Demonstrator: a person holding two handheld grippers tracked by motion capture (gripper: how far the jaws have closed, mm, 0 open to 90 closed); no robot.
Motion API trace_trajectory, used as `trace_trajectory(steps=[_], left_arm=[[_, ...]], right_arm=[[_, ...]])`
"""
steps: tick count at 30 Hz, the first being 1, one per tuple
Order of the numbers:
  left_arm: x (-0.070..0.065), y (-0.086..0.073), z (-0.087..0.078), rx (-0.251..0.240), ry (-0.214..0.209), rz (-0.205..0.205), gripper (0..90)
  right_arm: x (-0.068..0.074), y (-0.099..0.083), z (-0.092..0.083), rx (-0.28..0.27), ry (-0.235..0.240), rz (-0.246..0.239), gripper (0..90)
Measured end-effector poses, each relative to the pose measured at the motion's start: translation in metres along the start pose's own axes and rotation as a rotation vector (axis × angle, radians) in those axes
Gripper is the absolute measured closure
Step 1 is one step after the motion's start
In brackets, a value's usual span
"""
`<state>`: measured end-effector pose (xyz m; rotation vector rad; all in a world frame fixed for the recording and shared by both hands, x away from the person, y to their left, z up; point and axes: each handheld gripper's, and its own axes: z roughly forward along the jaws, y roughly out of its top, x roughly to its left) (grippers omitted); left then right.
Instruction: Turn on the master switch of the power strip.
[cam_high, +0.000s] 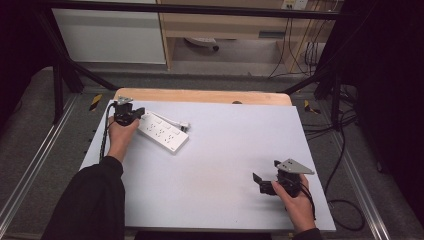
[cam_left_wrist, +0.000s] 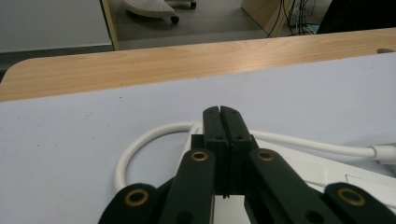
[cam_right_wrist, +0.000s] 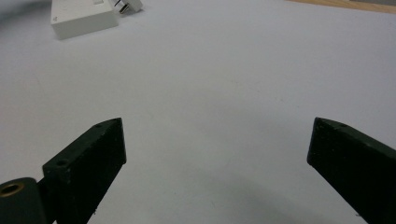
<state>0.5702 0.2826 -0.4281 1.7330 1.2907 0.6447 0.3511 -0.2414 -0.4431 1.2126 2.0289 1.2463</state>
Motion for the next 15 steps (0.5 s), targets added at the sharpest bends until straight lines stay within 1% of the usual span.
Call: trace_trajectory(steps=[1, 3, 5, 12, 15], left_arm=[[-0.0003, -0.0002, 0.0008, 0.002, -0.001, 0.000, 90.0], [-0.0004, -0.0003, 0.0018, 0.012, 0.001, 0.013, 90.0], [-0.0005, -0.0006, 0.0026, 0.011, 0.001, 0.005, 90.0], [0.0004, -0.0029, 0.0054, 0.029, 0.006, 0.009, 90.0], [0.0006, -0.0035, 0.0063, 0.033, 0.009, 0.021, 90.0]], right_arm=[[0.0000, 0.0000, 0.0000, 0.000, 0.000, 0.000, 4.9], [0.0000, 0.0000, -0.0002, -0.002, 0.000, 0.000, 4.8], [0.0000, 0.0000, -0.0001, -0.001, 0.001, 0.001, 4.8], [0.0000, -0.0001, -0.0002, 0.000, 0.002, 0.002, 4.8], [-0.0003, -0.0002, -0.0005, 0.000, 0.003, -0.002, 4.8]])
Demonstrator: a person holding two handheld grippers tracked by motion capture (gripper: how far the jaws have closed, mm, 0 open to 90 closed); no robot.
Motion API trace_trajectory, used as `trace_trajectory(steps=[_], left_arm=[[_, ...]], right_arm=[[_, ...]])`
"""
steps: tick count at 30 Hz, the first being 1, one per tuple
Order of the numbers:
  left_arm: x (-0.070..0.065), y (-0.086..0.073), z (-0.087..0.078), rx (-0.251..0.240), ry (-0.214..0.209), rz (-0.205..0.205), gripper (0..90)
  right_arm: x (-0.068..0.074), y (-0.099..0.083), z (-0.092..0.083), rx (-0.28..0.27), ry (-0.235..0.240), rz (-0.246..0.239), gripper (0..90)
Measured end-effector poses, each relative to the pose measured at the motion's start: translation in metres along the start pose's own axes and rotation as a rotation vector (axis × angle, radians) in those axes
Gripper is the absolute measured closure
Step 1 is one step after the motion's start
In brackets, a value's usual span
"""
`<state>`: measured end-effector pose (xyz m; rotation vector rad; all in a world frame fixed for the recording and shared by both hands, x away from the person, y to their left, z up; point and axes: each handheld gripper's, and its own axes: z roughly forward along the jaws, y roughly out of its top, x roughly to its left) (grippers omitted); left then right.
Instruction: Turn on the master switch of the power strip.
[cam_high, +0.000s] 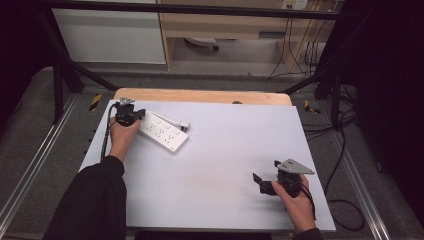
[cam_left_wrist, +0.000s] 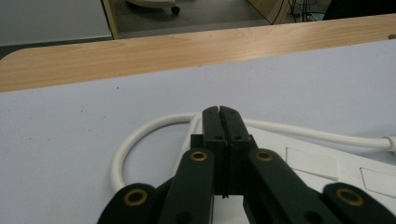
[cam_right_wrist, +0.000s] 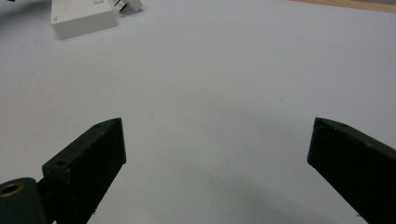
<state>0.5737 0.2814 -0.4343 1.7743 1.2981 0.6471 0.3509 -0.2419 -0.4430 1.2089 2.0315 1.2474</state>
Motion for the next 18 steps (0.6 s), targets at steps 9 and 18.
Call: trace_trajectory(steps=[9, 18], left_arm=[[0.0013, -0.0020, 0.0021, 0.010, 0.001, 0.005, 90.0], [0.0011, -0.0018, 0.0035, 0.008, 0.000, 0.019, 90.0]], right_arm=[[0.0005, -0.0004, -0.0002, 0.006, 0.001, -0.001, 4.7], [0.0005, -0.0007, 0.0000, 0.008, 0.002, -0.002, 4.7]])
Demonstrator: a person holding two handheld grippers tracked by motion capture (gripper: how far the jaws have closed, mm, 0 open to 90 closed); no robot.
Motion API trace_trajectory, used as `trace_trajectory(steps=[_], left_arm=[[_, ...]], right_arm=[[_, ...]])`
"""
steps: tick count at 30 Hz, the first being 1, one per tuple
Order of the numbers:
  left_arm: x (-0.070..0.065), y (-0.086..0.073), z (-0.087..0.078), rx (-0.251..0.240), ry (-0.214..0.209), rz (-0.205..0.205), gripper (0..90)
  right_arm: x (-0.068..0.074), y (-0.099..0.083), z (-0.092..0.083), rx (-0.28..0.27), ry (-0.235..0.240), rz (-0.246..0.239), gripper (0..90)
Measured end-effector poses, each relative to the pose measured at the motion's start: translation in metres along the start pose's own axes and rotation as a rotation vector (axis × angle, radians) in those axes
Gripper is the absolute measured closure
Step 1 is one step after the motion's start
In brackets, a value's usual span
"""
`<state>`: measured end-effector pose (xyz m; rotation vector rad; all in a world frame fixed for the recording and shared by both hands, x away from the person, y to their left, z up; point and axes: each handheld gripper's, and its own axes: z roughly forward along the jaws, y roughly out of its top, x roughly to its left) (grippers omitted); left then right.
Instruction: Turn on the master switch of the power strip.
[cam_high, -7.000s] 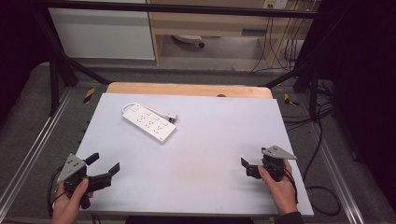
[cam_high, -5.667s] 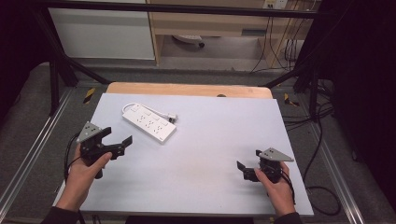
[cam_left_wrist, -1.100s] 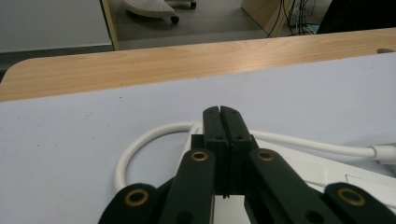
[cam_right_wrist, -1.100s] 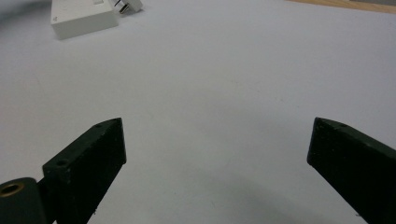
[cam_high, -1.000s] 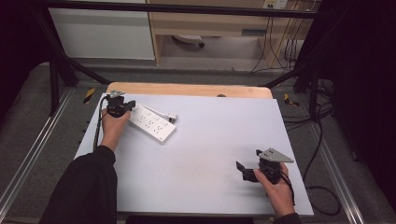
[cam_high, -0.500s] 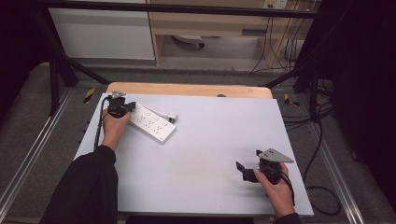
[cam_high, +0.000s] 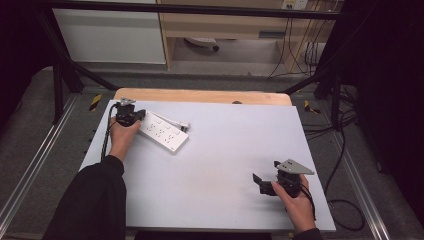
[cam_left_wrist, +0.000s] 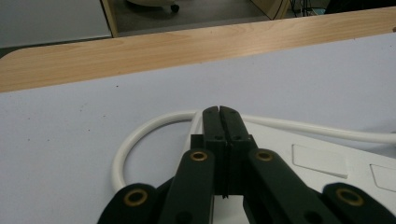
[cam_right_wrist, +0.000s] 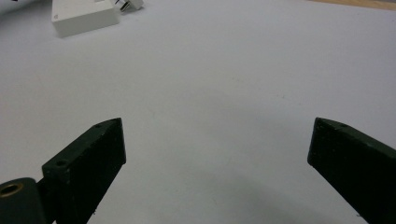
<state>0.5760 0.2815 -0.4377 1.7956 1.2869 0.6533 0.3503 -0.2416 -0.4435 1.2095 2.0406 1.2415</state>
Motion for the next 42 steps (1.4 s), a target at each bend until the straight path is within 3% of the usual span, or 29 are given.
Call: trace_trajectory(steps=[23, 42], left_arm=[[-0.0023, 0.0003, 0.0032, 0.012, 0.008, 0.000, 90.0], [-0.0036, 0.0006, 0.0043, 0.018, 0.020, -0.024, 90.0]], right_arm=[[-0.0004, 0.0000, -0.0005, -0.003, -0.006, 0.007, 4.7], [0.0002, -0.0002, -0.0002, 0.001, -0.006, 0.003, 4.6]])
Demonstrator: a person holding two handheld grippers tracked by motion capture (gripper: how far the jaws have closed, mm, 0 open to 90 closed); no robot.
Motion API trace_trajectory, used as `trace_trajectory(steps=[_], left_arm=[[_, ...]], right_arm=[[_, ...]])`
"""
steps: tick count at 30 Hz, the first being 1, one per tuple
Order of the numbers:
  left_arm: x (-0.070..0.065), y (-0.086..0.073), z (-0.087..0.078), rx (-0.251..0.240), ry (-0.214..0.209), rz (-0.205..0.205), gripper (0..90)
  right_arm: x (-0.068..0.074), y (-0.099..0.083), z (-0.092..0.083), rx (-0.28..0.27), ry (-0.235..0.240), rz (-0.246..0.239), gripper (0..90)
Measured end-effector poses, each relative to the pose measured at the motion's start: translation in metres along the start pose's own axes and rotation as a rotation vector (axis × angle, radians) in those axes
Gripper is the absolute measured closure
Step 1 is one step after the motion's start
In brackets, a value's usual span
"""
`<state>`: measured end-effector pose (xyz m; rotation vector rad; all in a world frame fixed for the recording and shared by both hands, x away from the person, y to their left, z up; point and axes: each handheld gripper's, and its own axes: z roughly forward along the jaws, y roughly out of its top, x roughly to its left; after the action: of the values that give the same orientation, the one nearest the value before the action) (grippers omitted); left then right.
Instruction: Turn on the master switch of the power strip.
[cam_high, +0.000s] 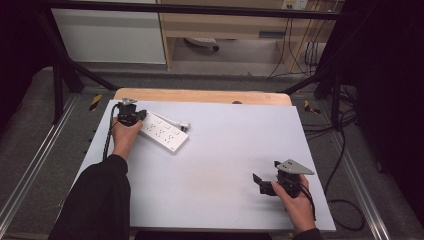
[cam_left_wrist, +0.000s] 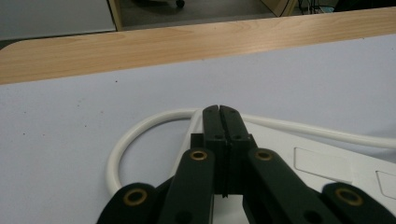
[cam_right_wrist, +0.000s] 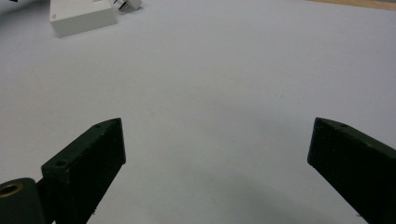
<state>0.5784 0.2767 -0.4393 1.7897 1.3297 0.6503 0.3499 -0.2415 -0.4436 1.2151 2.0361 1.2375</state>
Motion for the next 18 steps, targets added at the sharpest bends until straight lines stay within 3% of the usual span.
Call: trace_trajectory(steps=[18], left_arm=[[0.0012, -0.0001, -0.0004, 0.003, -0.001, 0.003, 90.0]], right_arm=[[0.0000, 0.0000, 0.0001, 0.001, 0.002, 0.002, 4.6]])
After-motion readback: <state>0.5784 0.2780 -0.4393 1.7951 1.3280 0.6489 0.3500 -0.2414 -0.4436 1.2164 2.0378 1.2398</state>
